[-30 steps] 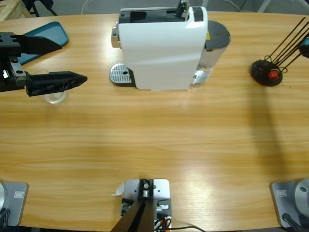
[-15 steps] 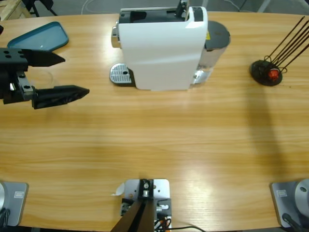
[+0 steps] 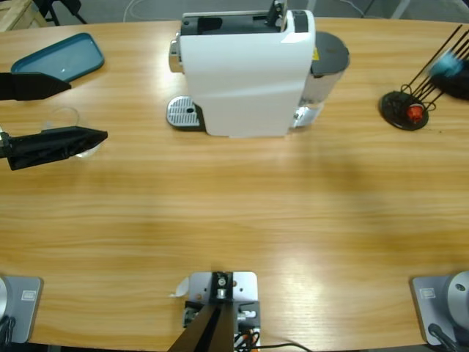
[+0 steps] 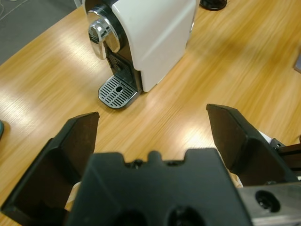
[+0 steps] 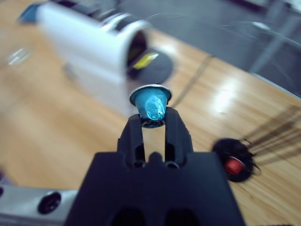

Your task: Pour coffee

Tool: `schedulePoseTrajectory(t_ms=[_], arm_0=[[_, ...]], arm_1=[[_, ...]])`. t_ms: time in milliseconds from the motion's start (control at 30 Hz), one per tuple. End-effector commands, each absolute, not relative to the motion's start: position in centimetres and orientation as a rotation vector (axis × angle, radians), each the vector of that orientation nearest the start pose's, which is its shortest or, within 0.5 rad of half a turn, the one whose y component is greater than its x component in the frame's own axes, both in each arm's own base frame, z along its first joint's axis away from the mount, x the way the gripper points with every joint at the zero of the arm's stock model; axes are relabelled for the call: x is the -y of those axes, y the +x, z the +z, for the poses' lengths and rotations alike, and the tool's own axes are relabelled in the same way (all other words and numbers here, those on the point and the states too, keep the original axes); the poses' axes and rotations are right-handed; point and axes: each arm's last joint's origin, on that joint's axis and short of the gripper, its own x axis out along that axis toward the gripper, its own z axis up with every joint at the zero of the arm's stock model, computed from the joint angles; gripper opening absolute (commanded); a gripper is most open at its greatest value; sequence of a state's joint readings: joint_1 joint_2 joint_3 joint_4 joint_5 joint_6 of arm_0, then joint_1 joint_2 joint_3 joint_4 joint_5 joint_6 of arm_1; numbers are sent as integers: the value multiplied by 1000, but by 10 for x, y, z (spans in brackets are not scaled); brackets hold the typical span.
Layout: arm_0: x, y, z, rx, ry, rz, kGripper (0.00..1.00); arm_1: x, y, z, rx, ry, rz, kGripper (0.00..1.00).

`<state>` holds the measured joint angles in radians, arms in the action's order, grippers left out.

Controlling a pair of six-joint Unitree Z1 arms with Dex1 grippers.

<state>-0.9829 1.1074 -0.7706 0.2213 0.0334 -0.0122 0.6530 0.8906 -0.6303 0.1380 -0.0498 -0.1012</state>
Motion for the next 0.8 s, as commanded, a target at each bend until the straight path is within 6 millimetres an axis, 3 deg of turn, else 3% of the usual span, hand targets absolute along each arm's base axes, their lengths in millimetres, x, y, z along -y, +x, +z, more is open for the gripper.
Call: schedulePoseTrajectory(t_ms=[33, 133, 367, 500, 667, 800], arm_0=[[118, 82, 328, -546, 311, -874, 1000], [110, 78, 329, -540, 313, -860, 1000], [97, 72, 331, -526, 312, -830, 1000], [95, 72, 333, -508, 309, -806, 1000], [92, 72, 332, -507, 304, -792, 1000], [84, 69, 330, -496, 290, -774, 1000]], arm_1=[[-147, 119, 359, -358, -412, 963, 0], [-197, 141, 370, -351, -538, 1117, 0], [-274, 198, 393, -303, -757, 1208, 0], [-291, 231, 396, -282, -804, 1160, 0], [-318, 256, 372, -320, -834, 1142, 0], [-311, 274, 363, -355, -840, 1089, 0]])
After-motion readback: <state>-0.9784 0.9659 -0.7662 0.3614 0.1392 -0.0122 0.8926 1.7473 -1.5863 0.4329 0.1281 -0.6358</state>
